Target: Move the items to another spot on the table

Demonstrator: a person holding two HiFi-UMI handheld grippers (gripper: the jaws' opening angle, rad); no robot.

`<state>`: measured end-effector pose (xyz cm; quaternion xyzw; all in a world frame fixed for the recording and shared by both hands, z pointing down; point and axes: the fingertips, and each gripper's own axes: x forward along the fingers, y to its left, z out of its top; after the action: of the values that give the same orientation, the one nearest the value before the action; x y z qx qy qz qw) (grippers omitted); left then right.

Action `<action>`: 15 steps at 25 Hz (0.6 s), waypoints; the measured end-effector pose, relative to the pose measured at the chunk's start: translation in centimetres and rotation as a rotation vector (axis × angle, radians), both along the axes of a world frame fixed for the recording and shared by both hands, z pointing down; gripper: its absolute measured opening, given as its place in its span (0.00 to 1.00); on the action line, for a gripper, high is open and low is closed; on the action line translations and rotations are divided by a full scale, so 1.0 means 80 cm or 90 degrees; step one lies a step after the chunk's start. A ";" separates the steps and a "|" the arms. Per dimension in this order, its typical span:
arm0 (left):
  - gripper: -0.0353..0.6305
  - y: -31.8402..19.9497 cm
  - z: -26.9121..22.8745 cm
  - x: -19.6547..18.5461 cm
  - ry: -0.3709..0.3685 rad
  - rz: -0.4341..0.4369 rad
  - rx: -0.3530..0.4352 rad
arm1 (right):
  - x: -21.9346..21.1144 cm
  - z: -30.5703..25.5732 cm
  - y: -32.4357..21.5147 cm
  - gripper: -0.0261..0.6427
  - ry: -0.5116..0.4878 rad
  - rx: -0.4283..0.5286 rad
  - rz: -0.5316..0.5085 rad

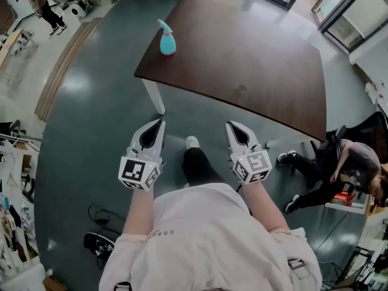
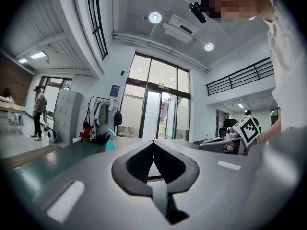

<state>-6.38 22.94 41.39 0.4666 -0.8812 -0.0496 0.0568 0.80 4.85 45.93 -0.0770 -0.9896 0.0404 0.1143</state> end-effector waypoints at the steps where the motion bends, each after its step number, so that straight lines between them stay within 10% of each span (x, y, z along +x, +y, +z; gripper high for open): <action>1: 0.08 0.002 0.000 -0.012 0.002 -0.014 -0.003 | -0.017 0.000 -0.001 0.03 0.002 -0.004 -0.012; 15: 0.08 -0.005 -0.002 -0.220 0.009 -0.160 -0.025 | -0.289 -0.009 -0.039 0.03 -0.009 -0.017 -0.145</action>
<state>-23.96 22.55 41.25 0.3506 -0.9333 -0.0422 0.0653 -22.29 1.72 45.23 -0.1907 -0.9746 0.0401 0.1104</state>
